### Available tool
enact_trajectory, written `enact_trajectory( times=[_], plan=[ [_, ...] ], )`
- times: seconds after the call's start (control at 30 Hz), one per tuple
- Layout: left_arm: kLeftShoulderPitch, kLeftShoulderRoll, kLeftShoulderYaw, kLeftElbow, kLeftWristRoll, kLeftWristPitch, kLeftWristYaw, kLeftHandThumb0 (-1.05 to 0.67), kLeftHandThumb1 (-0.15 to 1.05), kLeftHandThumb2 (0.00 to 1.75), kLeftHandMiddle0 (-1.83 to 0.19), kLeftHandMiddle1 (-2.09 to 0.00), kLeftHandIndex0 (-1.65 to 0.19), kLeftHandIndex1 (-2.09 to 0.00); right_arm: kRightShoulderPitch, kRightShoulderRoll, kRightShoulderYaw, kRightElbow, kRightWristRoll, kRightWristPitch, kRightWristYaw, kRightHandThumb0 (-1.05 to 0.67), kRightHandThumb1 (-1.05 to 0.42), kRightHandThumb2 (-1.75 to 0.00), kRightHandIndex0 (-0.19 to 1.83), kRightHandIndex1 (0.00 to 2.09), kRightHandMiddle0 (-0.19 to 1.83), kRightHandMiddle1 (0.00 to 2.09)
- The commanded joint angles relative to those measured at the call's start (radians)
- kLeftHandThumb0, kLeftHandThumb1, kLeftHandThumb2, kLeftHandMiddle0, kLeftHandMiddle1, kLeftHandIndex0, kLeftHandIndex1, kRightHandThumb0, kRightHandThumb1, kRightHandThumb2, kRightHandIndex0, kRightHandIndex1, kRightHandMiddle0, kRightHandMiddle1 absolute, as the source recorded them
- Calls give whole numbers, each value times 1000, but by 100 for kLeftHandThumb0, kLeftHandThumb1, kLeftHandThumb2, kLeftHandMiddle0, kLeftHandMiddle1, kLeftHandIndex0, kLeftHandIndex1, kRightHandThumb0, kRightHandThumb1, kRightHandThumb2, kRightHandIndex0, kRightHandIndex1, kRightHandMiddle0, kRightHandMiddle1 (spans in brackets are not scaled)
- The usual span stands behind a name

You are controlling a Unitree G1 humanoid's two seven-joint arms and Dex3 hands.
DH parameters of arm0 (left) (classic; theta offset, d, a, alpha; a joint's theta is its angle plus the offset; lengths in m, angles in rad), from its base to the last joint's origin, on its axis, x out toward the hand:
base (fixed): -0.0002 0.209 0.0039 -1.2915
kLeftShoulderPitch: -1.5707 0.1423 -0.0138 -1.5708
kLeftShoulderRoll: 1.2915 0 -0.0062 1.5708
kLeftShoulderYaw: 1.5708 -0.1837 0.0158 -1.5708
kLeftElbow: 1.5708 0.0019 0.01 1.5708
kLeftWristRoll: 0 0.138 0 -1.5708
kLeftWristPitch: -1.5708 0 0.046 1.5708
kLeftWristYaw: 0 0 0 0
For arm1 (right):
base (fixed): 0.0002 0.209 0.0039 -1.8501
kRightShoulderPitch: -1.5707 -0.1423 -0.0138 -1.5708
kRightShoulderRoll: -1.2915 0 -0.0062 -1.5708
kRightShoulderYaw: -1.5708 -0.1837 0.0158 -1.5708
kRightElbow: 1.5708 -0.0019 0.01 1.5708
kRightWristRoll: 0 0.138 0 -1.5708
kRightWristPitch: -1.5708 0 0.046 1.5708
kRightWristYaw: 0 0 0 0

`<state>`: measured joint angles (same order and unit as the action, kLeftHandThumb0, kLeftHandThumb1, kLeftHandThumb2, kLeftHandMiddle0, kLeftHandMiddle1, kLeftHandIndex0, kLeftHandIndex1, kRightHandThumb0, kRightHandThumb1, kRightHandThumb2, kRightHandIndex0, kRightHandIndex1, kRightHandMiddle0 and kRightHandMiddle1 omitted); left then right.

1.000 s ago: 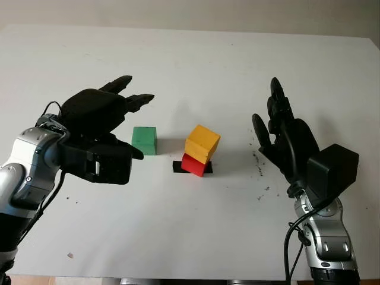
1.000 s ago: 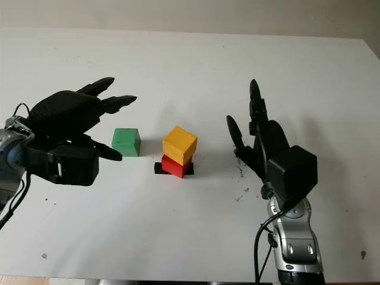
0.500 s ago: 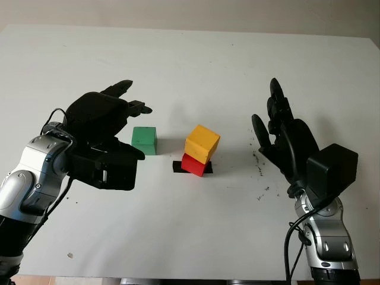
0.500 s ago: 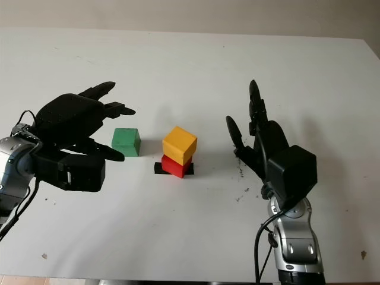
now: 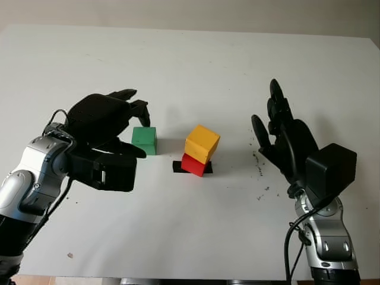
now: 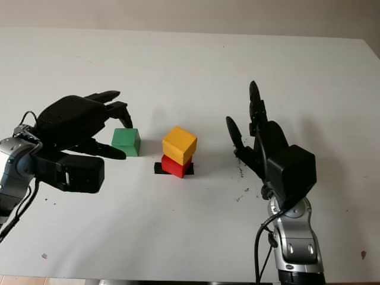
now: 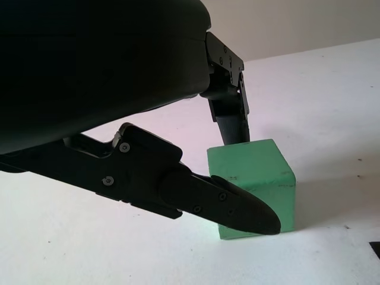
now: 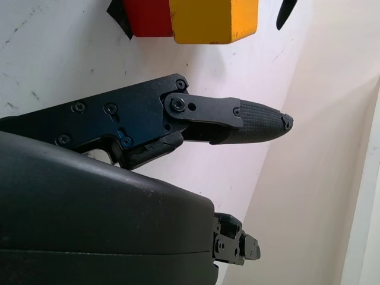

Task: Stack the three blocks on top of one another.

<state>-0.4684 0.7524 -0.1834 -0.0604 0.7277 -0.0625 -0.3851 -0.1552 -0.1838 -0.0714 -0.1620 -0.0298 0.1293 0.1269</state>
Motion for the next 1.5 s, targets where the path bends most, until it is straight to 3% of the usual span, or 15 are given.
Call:
enact_trajectory(
  times=[0.0,0.23,0.6,0.83,0.93,1.13,1.37,1.47],
  plan=[
    [8,6,10,7,-4,-15,13,-58,105,12,-21,-8,-20,-125,5,-6,-2,-17,4,-5,0,-68,-105,-50,-16,5,-9,5],
    [9,6,17,28,-17,-47,25,-43,105,16,-27,-8,-19,-135,6,-4,-2,-19,5,2,-3,-68,-105,-50,-16,5,-8,5],
    [0,14,35,30,-38,-87,31,-40,105,19,-31,-8,-17,-143,12,-1,-2,-24,14,7,-2,-69,-105,-49,-17,5,-9,5],
    [-104,37,67,56,-157,-131,-50,-42,105,15,-31,-7,-15,-158,12,-1,-1,-20,13,2,-4,-69,-105,-48,-17,5,-9,5],
    [-163,56,67,60,-203,-134,-120,-44,105,16,-30,-7,-16,-156,12,-2,2,-16,10,-4,-4,-69,-105,-48,-16,5,-9,5],
    [-278,60,62,87,-274,-121,-221,-42,105,9,-32,-6,-31,-129,8,5,3,-7,22,-11,0,-70,-105,-48,-17,5,-10,5],
    [-417,41,45,136,-329,-105,-315,-38,105,7,-32,-5,-37,-119,10,-1,8,-3,10,-17,1,-70,-105,-50,-16,6,-10,5],
    [-484,27,24,165,-339,-110,-349,-40,105,7,-33,-6,-37,-126,8,-1,9,0,2,-20,-6,-70,-105,-50,-15,6,-9,6]
  ],
)
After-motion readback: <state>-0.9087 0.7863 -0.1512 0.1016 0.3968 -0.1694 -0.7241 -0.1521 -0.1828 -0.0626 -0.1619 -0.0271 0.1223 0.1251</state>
